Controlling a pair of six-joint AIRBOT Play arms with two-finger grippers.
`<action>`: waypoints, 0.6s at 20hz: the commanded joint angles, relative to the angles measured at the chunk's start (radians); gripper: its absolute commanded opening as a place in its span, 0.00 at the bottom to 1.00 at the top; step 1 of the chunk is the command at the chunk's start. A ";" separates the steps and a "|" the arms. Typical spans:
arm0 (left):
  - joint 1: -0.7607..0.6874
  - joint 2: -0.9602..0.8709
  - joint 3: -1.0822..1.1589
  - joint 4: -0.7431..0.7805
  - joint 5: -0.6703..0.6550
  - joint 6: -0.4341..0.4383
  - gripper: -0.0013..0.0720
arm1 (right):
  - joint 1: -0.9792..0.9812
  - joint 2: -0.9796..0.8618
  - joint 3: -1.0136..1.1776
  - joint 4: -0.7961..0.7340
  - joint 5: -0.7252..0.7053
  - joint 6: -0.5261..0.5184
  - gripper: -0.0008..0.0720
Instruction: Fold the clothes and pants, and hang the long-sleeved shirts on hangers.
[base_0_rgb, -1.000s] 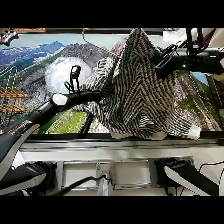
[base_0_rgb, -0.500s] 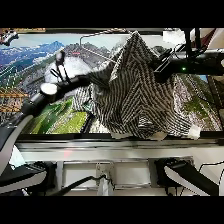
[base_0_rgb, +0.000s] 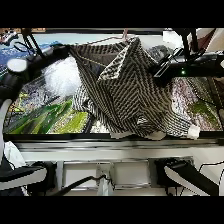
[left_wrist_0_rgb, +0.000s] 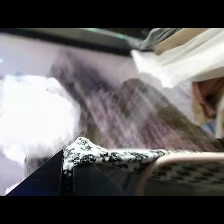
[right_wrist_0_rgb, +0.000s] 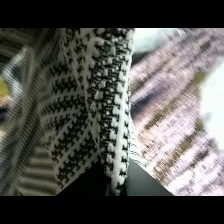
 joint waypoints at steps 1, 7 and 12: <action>0.024 0.012 0.120 0.000 -0.114 0.035 0.04 | 0.001 0.000 0.000 -0.133 0.012 0.000 0.07; 0.023 0.072 0.347 -0.001 -0.319 0.091 0.04 | 0.001 0.000 0.000 -0.270 -0.008 0.054 0.07; -0.025 0.169 0.369 -0.008 -0.438 0.082 0.04 | 0.001 0.000 0.000 -0.269 -0.015 0.085 0.07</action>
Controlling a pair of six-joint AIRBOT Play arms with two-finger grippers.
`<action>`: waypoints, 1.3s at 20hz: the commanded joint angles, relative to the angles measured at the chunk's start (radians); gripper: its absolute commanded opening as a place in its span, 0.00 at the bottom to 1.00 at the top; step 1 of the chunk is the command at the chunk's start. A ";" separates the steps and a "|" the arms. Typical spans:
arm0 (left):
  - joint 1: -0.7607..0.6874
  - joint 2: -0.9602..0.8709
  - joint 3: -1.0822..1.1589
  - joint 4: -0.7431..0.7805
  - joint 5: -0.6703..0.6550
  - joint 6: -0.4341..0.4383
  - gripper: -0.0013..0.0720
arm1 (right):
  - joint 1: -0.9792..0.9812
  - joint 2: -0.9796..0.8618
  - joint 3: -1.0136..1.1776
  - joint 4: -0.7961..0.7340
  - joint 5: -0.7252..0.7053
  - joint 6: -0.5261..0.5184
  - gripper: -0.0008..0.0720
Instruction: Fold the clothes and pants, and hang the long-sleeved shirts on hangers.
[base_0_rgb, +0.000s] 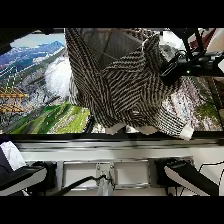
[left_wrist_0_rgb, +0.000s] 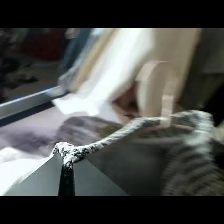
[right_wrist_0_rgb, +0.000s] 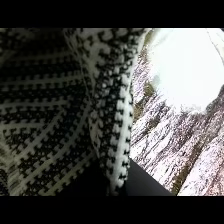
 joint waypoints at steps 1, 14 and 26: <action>-0.048 0.063 0.022 -0.017 -0.097 -0.022 0.04 | 0.000 0.000 0.000 -0.019 -0.020 0.040 0.07; -0.504 -0.015 0.020 0.067 -0.185 -0.049 0.33 | -0.007 0.089 0.003 -0.169 -0.209 0.236 0.07; -0.518 -0.099 0.019 0.073 -0.205 -0.054 0.68 | -0.182 0.208 0.003 -0.635 -0.187 0.680 0.07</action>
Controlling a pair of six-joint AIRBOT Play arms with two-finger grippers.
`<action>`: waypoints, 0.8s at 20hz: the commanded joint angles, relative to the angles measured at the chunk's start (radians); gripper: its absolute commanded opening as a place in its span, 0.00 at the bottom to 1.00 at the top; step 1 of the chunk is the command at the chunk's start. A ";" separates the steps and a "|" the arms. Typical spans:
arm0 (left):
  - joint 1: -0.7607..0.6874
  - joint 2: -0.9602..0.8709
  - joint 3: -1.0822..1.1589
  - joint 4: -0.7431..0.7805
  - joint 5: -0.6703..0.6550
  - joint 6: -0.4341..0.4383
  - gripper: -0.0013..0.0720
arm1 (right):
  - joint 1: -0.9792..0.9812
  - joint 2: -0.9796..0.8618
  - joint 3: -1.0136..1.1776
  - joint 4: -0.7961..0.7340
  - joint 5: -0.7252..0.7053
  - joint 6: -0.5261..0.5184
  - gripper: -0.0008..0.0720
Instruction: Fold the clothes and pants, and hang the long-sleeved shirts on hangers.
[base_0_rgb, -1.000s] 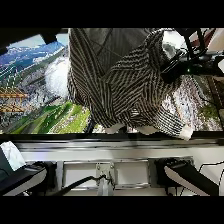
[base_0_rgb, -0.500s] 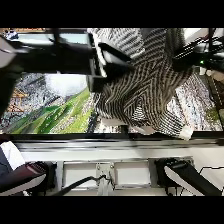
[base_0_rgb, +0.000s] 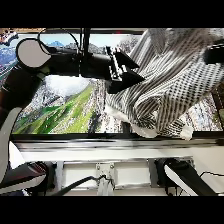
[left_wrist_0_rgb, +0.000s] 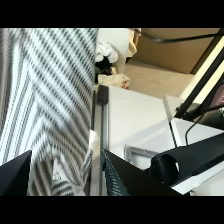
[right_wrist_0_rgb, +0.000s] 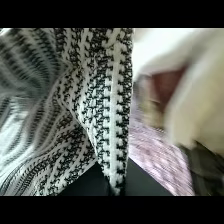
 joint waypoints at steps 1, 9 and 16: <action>-0.002 -0.005 0.000 0.008 -0.017 0.000 0.68 | -0.132 0.033 0.001 -0.129 0.031 0.118 0.07; -0.008 -0.005 0.000 0.008 -0.060 -0.007 0.60 | -0.558 0.145 0.001 -0.212 0.074 0.235 0.07; -0.008 -0.005 -0.023 0.026 -0.061 -0.007 0.60 | -0.786 0.143 0.074 -0.217 0.042 0.322 0.07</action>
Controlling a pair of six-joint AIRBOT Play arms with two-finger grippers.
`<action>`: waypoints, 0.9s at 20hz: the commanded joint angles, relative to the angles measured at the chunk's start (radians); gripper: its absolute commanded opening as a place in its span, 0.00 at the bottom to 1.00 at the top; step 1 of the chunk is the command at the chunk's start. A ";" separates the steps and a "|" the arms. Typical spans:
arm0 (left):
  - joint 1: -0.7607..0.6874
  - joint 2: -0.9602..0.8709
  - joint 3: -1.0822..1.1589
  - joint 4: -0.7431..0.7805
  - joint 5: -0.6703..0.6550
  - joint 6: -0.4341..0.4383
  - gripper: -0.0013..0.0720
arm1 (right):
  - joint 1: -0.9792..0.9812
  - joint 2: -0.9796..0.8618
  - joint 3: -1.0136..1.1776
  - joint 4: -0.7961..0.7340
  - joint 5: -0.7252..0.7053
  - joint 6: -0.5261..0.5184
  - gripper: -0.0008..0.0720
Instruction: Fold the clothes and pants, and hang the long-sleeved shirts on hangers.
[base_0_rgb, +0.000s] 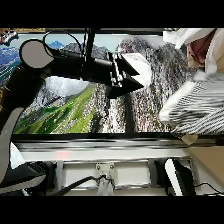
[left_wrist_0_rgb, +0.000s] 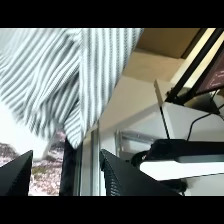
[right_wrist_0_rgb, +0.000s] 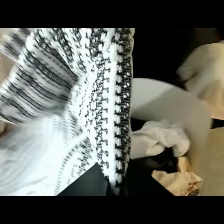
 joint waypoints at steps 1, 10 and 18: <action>-0.001 -0.001 -0.027 0.007 0.002 0.000 0.60 | -0.084 -0.014 0.058 -0.012 -0.034 0.064 0.07; 0.000 0.000 -0.134 0.007 0.009 0.000 0.60 | -0.283 -0.121 0.267 -0.064 -0.120 0.192 0.07; 0.011 0.000 -0.134 0.007 0.008 0.000 0.60 | -0.434 -0.204 0.282 -0.054 -0.130 0.298 0.07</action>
